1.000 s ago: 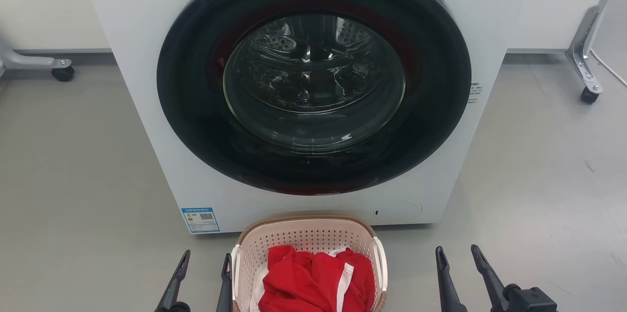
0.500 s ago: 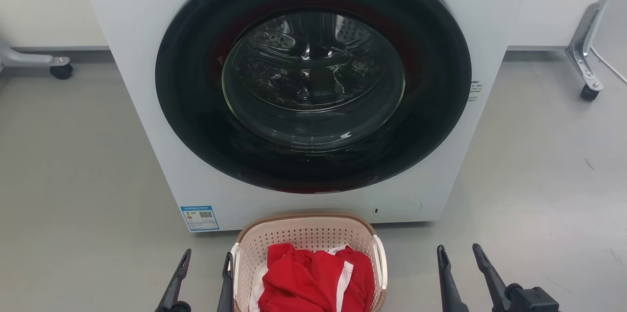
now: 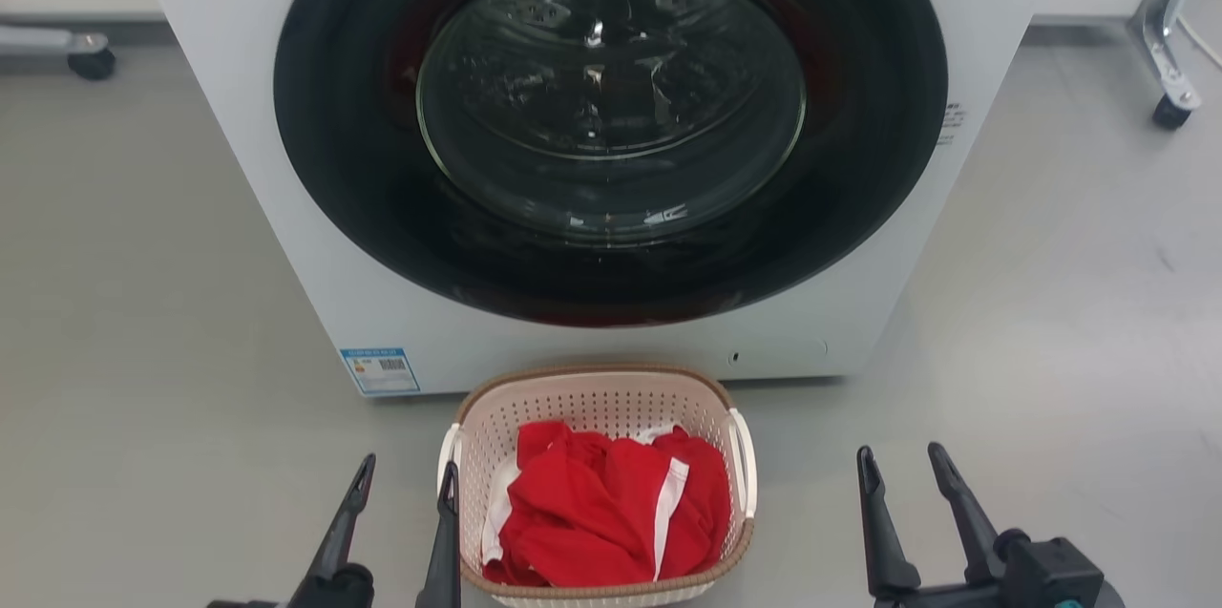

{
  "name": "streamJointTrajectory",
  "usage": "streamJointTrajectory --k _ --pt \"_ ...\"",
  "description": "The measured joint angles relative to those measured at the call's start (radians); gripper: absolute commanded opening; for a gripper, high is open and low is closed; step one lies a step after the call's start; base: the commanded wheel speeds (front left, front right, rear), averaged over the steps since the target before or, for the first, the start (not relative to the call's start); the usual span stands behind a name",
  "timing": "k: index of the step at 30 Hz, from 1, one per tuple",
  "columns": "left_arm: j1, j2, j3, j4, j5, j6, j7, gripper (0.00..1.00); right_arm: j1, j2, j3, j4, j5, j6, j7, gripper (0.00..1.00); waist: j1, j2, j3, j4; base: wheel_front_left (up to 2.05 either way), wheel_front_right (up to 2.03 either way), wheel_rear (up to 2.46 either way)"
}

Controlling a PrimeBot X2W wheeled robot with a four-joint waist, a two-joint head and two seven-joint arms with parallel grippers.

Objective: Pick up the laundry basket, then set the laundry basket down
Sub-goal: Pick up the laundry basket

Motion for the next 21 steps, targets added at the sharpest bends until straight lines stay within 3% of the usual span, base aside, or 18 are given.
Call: streamJointTrajectory --k 8,21 --pt "-0.069 -0.005 0.005 0.009 0.0 -0.004 0.0 1.0 -0.076 -0.003 -0.019 0.006 -0.007 0.018 -0.002 1.0 0.0001 0.0001 0.101 0.003 0.0 0.0 0.0" --pt "-0.227 -0.023 0.02 0.079 -0.004 -0.01 0.0 1.0 -0.209 -0.005 -0.056 0.045 -0.008 0.019 -0.004 1.0 0.0002 0.0001 0.287 0.006 0.0 0.0 0.0"
